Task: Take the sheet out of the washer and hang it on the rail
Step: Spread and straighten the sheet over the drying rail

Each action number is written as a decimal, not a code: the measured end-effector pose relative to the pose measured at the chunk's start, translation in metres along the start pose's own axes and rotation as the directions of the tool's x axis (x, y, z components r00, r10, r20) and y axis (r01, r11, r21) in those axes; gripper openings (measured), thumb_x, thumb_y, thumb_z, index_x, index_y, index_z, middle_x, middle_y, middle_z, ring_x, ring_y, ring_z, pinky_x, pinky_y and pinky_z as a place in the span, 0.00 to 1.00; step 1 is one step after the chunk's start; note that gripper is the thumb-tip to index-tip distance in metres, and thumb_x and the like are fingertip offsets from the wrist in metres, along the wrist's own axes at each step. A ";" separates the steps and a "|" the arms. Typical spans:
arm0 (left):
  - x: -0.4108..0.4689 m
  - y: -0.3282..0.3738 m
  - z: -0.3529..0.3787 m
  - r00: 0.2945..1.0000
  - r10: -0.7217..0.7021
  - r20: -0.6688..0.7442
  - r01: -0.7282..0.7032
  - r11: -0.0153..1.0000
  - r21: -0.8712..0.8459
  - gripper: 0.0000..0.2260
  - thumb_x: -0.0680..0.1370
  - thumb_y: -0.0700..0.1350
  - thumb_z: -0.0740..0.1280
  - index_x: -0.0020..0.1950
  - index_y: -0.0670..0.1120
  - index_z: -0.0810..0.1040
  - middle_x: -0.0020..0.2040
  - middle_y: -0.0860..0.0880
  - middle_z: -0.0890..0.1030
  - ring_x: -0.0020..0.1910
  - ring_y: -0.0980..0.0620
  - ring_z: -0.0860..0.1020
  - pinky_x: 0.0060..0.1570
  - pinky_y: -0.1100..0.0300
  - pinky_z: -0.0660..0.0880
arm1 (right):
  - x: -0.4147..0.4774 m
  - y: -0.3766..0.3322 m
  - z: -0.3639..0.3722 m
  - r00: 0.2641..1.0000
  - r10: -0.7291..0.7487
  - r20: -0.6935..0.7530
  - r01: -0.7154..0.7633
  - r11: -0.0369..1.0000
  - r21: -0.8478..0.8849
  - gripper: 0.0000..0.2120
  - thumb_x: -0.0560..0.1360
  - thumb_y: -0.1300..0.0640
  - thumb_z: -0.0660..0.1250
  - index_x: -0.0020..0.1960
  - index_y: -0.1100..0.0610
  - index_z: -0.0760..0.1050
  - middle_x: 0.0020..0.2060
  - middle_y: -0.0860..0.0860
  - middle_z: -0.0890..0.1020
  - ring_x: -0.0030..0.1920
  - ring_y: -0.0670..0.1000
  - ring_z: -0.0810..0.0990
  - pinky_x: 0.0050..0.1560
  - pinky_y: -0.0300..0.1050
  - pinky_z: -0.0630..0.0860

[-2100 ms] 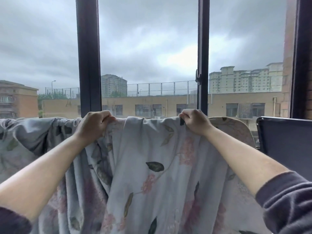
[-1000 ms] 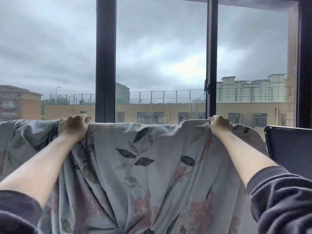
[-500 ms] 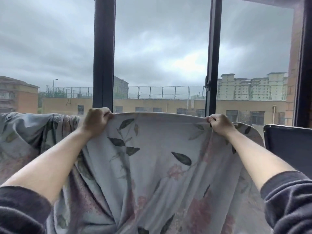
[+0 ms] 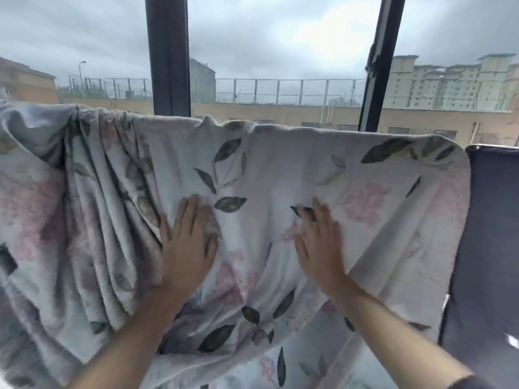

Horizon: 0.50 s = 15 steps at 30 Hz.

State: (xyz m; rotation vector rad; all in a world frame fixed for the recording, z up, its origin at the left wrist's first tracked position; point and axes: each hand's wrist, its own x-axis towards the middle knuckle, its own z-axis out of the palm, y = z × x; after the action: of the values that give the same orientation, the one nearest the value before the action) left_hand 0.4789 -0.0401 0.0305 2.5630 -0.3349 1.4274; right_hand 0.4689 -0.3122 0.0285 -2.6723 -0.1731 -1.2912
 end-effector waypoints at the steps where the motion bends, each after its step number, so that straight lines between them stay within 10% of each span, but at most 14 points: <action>1: -0.028 -0.003 0.008 0.999 0.006 0.047 -0.006 1.000 0.002 0.25 0.75 0.51 0.57 0.71 0.43 0.67 0.74 0.43 0.64 0.73 0.44 0.62 0.70 0.41 0.53 | -0.023 -0.008 0.012 0.996 -0.025 0.084 0.027 0.999 -0.028 0.28 0.75 0.50 0.56 0.74 0.48 0.56 0.76 0.55 0.56 0.75 0.60 0.58 0.66 0.64 0.64; 8: -0.184 -0.032 0.033 0.845 -0.135 0.518 0.140 0.990 0.029 0.22 0.74 0.58 0.55 0.56 0.47 0.79 0.57 0.47 0.78 0.50 0.45 0.79 0.49 0.51 0.78 | -0.125 -0.048 0.063 0.685 -0.424 0.592 0.518 0.855 0.014 0.30 0.62 0.34 0.66 0.62 0.43 0.72 0.61 0.48 0.77 0.62 0.54 0.76 0.61 0.73 0.67; 15: -0.206 -0.031 0.045 0.689 0.070 0.721 -0.080 0.997 -0.020 0.19 0.77 0.57 0.52 0.41 0.55 0.81 0.40 0.53 0.81 0.42 0.48 0.81 0.40 0.55 0.77 | -0.139 -0.066 0.091 0.669 -0.316 0.673 0.453 0.891 -0.033 0.11 0.55 0.52 0.80 0.34 0.48 0.81 0.31 0.45 0.81 0.34 0.50 0.80 0.45 0.50 0.77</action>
State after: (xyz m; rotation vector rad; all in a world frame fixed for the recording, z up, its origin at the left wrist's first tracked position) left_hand 0.4190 -0.0007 -0.1704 3.0423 -0.5378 0.3353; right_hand 0.4414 -0.2335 -0.1296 -3.2789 -0.7811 -0.3604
